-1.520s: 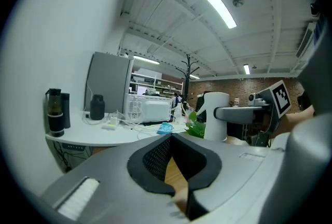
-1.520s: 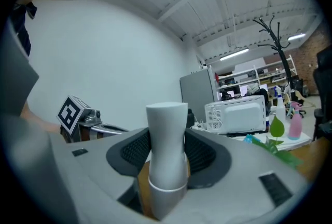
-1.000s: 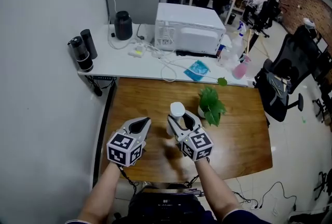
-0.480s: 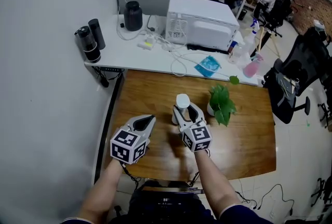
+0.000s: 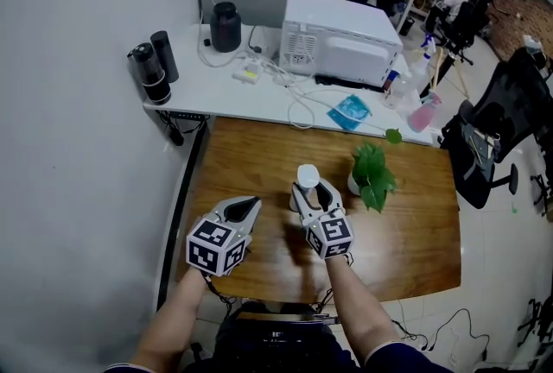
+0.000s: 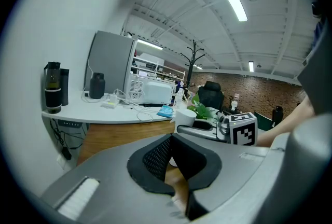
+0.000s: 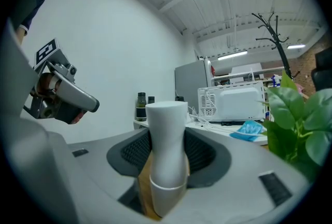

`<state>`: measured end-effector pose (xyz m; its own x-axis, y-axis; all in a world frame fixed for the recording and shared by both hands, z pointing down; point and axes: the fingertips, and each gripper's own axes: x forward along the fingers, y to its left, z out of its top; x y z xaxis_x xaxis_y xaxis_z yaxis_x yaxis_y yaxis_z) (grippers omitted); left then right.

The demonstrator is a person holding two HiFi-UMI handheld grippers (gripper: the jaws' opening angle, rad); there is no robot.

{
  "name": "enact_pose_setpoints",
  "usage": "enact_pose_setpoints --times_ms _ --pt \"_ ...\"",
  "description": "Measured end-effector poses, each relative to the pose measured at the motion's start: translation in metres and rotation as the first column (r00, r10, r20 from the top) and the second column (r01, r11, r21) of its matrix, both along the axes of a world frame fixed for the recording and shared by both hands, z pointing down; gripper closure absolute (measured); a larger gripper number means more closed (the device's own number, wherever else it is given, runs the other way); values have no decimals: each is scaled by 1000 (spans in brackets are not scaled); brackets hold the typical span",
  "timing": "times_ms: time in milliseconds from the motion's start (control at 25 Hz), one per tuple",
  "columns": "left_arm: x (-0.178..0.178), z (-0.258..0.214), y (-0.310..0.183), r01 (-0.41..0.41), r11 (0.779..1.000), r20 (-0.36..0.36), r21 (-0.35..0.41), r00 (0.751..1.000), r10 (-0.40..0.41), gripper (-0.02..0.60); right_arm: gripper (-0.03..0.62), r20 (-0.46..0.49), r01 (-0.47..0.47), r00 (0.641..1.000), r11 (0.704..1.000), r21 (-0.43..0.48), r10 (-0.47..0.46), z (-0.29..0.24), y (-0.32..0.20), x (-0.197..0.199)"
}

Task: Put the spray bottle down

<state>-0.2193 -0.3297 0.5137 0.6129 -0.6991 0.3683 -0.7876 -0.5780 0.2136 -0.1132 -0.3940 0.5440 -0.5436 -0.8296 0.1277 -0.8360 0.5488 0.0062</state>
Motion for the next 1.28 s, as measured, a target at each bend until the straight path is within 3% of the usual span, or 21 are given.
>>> enact_pose_setpoints --times_ms 360,680,840,920,1000,1120,1240,1280 --pt "8 1 0 -12 1000 -7 -5 1000 12 572 390 8 -18 1000 1000 -3 18 1 6 4" --pt "8 -2 -1 -7 1000 -8 -1 1000 7 572 381 -40 -8 999 999 -34 7 7 6 2" --pt "8 -2 1 -5 1000 -3 -2 1000 5 572 351 -24 -11 1000 999 -45 10 7 4 3" --pt "8 -2 2 -3 1000 0 -1 1000 3 572 268 -13 -8 1000 998 -57 7 6 6 4" --pt "9 -4 3 -4 1000 0 2 1000 4 572 261 -1 -4 1000 998 -67 4 3 13 7" --pt "12 -4 8 -10 1000 -3 2 1000 10 572 264 56 34 998 996 -81 -29 -10 34 16" --pt "15 -5 15 -17 1000 1 -4 1000 17 572 338 100 102 990 992 -72 -95 -32 56 26" --pt "15 -7 18 -18 1000 3 -3 1000 18 572 396 101 117 989 991 -68 -109 -40 63 30"
